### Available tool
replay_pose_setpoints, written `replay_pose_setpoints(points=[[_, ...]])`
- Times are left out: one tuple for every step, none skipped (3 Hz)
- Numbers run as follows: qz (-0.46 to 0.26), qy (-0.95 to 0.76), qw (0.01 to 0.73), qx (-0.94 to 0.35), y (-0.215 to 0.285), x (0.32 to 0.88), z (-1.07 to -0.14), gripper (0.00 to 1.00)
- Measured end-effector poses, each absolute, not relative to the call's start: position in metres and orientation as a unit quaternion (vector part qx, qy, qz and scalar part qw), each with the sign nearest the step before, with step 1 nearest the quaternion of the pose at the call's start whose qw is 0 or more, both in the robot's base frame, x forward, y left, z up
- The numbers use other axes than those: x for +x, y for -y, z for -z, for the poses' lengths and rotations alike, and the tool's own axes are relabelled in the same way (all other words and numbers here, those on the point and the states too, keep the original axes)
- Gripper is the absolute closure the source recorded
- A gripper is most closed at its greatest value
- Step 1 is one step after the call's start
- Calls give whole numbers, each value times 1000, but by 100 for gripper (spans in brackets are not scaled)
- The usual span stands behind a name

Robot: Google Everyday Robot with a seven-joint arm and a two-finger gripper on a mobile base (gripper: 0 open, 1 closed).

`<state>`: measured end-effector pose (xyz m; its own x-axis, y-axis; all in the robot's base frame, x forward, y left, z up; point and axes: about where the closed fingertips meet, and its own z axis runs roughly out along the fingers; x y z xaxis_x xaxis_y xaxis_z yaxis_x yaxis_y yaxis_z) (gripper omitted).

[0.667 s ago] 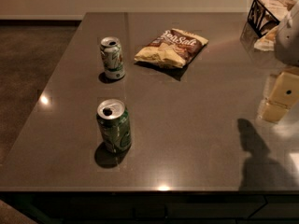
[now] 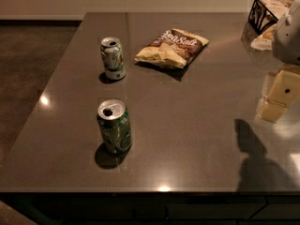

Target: Pick green can

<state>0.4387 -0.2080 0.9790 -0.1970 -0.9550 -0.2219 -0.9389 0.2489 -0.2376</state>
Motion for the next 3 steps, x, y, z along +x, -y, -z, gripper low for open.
replay_pose_setpoints(points=[[-7,-751,175,-636,180,433,-972,0],[-41,-723,186,-665,141,424,-962,0],[-82,-697,194,-686,97,413,-948,0]])
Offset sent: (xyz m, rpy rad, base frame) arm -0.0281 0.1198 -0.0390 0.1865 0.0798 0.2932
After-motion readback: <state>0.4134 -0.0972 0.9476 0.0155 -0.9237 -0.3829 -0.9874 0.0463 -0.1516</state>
